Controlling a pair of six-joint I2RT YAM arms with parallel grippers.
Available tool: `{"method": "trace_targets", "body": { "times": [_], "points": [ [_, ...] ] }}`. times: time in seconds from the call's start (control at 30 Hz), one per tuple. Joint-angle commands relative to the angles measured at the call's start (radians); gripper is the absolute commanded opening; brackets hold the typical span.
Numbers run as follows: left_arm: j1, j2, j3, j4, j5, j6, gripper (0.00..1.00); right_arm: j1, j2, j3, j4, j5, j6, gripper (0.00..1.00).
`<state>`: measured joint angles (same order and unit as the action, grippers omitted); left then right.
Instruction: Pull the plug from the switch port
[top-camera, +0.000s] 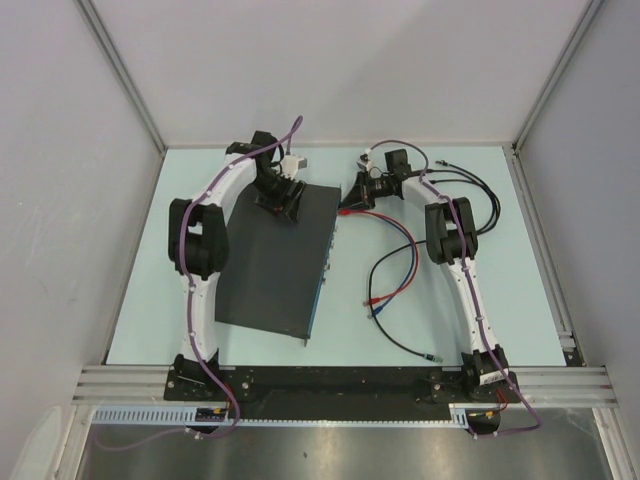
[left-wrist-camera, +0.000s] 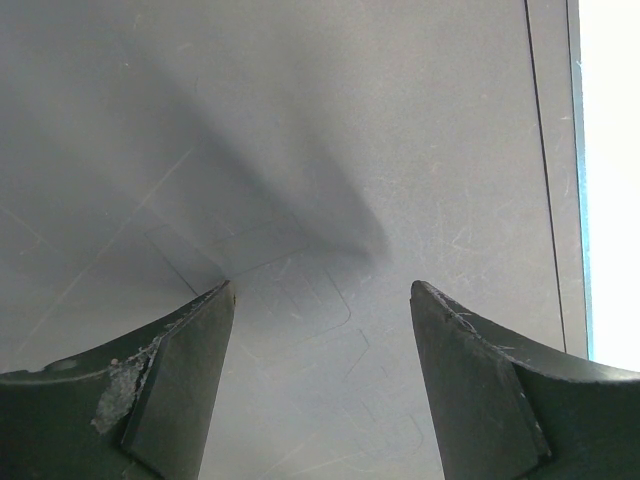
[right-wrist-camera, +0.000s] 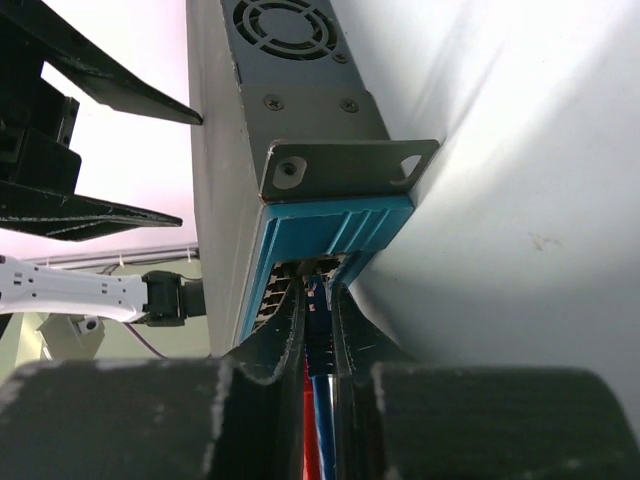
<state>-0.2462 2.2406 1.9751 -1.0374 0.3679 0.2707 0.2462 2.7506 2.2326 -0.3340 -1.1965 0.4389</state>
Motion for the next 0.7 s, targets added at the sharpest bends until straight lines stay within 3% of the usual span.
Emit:
{"method": "trace_targets", "body": {
  "times": [0.0,0.2,0.53,0.67],
  "points": [
    [-0.002,0.005,0.004,-0.046,-0.027,-0.008,0.78,-0.012,0.057,-0.028,0.006,0.072,-0.008,0.08],
    [-0.002,0.007,0.01,-0.049,-0.032,-0.005,0.78,-0.047,0.027,-0.067,-0.063,0.095,-0.068,0.05],
    [-0.002,0.028,0.031,-0.047,-0.027,-0.008,0.78,-0.071,0.06,-0.056,0.03,0.057,-0.002,0.06],
    [-0.004,0.034,0.044,-0.05,-0.027,-0.008,0.78,-0.093,0.041,-0.077,-0.008,0.064,-0.038,0.05]
  ]
}}
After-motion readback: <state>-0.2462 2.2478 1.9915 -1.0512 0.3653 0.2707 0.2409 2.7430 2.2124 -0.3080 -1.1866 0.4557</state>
